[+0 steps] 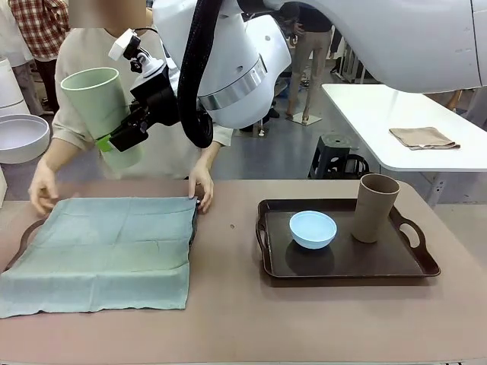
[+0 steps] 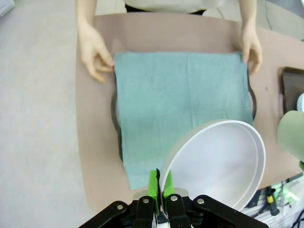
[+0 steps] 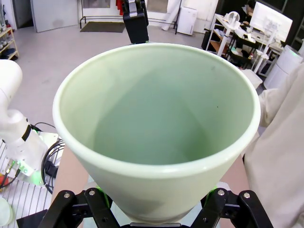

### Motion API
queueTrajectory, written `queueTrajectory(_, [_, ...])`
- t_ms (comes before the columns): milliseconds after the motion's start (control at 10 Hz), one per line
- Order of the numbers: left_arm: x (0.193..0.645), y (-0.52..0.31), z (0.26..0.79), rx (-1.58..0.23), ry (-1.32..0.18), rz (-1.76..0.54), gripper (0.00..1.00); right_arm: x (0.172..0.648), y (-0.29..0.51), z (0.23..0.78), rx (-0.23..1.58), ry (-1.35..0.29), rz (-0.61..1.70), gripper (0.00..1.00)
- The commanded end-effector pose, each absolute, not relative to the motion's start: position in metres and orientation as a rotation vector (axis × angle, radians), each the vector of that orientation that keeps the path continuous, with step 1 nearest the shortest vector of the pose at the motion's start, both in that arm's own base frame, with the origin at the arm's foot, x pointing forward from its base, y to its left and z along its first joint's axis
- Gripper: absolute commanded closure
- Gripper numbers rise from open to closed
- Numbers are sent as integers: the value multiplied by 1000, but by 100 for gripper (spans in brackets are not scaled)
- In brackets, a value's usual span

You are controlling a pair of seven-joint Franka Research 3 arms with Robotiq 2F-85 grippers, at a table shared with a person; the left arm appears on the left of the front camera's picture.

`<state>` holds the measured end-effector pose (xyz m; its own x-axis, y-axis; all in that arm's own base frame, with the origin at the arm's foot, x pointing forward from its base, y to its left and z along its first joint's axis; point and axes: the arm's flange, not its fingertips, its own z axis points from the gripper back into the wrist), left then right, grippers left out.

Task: Set up a tray with a mat and arrange the tableware.
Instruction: Place the Picnic Bowl and Reusable plastic cup back onto the Handle tray in front of the human's position.

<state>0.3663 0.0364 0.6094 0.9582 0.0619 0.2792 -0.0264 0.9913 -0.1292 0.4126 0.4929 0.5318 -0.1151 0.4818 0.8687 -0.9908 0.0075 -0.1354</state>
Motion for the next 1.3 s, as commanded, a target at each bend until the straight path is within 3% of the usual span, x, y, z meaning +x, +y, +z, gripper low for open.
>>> queueTrajectory(0, [367, 36, 608, -126, -286, 38, 100, 413, 493, 535, 740, -956, 1477, 100])
queueTrajectory(1200, [367, 36, 608, -126, -286, 38, 100, 413, 493, 535, 740, -956, 1477, 100])
